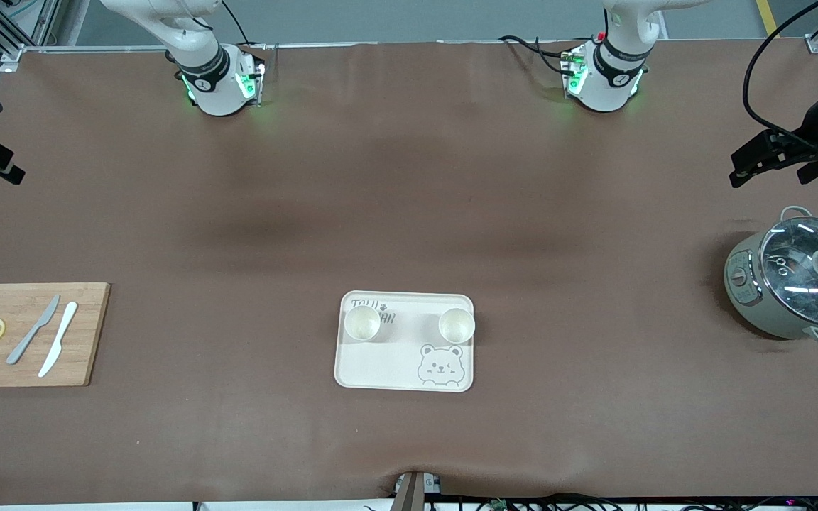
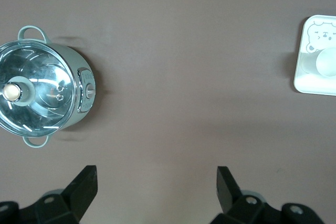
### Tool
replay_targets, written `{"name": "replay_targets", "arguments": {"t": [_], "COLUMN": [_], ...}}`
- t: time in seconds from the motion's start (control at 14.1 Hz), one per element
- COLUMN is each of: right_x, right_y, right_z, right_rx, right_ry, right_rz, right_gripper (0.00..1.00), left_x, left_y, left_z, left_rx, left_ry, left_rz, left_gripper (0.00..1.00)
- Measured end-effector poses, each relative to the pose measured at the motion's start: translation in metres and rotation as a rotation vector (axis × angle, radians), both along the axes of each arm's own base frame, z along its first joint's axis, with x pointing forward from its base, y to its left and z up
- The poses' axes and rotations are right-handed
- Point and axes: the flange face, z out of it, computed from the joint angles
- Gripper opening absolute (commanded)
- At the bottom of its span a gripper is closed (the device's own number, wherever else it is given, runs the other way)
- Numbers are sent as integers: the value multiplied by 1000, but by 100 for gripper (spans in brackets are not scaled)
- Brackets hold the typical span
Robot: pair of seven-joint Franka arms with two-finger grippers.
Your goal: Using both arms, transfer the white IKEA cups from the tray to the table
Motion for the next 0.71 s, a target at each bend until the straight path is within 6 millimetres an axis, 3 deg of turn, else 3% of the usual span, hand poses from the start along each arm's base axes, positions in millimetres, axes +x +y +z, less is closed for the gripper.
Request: {"name": "replay_targets", "arguments": {"t": [0.71], "right_x": [3], "right_y": [-2], "right_z": [-4], "right_rx": [0], "right_ry": [8], "right_rz": [-3], "right_gripper": [100], "left_x": [6], "left_y": [1], "left_z": [-4], "left_rx": [-2], "left_ry": [7], "left_rz": [0], "left_gripper": [100]}}
